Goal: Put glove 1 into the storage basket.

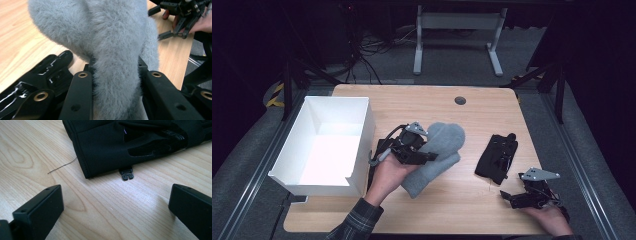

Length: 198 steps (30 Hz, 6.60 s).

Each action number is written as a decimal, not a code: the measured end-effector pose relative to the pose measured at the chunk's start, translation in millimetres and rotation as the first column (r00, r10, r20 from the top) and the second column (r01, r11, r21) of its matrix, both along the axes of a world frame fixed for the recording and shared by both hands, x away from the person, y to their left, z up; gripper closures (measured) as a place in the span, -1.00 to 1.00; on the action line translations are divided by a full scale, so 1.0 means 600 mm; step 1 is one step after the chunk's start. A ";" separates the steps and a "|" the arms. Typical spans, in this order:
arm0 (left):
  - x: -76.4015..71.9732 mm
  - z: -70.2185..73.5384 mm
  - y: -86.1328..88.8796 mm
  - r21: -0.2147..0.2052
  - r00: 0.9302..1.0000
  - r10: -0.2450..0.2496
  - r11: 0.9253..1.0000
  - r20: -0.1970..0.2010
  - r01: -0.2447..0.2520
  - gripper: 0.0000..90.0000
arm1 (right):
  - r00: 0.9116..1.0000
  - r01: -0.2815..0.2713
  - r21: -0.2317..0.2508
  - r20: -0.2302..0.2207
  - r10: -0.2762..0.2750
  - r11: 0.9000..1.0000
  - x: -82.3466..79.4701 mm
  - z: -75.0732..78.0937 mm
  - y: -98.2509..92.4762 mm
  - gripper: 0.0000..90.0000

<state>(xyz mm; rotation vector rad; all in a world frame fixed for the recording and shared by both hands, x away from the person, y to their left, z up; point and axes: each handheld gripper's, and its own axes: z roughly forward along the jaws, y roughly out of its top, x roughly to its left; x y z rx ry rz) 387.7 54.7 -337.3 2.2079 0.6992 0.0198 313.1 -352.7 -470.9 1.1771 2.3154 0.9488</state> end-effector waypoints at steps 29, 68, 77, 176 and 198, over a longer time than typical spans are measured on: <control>0.015 0.124 0.120 0.024 0.982 0.174 0.984 0.069 -0.176 0.56 | 1.000 -0.002 -0.003 -0.002 0.002 1.000 0.000 0.000 0.000 -1.00; 0.027 0.052 0.394 0.021 0.855 0.518 0.856 -0.040 -0.517 0.56 | 1.000 -0.007 -0.001 0.000 0.007 1.000 0.001 0.000 0.001 -1.00; 0.055 -0.014 0.395 0.065 0.836 0.540 0.842 -0.097 -0.536 0.56 | 1.000 -0.007 -0.001 -0.001 0.007 1.000 0.001 0.000 0.001 -1.00; -0.045 -0.038 0.060 -0.022 0.974 0.159 0.987 0.160 -0.158 -0.79 | 1.000 -0.030 -0.005 -0.002 0.030 1.000 0.001 0.001 0.005 -1.00; -0.056 -0.171 0.035 0.101 0.990 0.066 0.992 0.127 -0.079 -0.78 | 0.999 -0.033 0.024 0.043 0.032 0.999 0.028 0.048 0.024 -0.40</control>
